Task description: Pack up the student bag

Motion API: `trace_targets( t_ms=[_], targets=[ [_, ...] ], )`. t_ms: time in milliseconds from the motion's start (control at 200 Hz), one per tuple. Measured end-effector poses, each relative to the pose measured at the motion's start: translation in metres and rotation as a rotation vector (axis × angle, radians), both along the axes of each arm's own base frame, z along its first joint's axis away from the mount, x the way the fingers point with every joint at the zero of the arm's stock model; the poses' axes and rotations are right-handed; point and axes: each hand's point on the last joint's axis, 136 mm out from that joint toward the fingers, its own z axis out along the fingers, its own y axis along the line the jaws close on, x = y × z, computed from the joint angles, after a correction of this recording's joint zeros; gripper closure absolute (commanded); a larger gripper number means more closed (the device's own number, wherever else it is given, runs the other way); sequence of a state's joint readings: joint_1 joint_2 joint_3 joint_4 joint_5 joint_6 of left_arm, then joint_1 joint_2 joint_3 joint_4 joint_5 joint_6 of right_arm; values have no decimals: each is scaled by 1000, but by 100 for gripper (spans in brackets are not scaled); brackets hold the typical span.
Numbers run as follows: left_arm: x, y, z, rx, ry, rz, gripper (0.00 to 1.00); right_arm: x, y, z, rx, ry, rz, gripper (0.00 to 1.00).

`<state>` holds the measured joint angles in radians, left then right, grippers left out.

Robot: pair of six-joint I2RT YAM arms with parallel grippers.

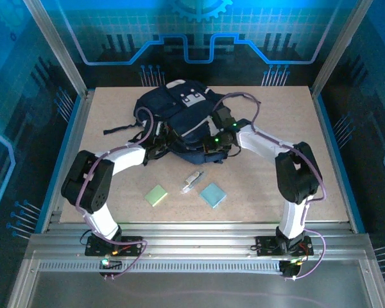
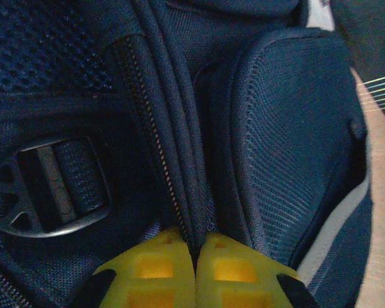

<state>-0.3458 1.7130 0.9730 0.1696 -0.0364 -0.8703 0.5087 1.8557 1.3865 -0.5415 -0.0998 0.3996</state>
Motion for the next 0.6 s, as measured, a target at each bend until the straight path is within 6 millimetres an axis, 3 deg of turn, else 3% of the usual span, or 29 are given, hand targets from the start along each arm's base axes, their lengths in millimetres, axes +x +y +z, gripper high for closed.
trace_targets(
  t_ms=[105,165,270,330,465,600],
  targets=[
    [0,0,12,-12,-24,2,100,4,-18,5,-14,-8,-19,100],
    [0,0,15,-14,-29,2,100,2,-18,10,-9,-13,-11,86],
    [0,0,15,-19,-27,2,100,-6,-3,24,37,-30,39,60],
    [0,-1,15,-29,-24,6,100,-11,10,31,72,-36,77,51],
    [0,-1,18,-42,-25,14,100,-14,35,41,158,-36,132,38],
    [-1,-1,27,-59,-39,21,100,-10,53,31,212,-22,156,32]
  ],
)
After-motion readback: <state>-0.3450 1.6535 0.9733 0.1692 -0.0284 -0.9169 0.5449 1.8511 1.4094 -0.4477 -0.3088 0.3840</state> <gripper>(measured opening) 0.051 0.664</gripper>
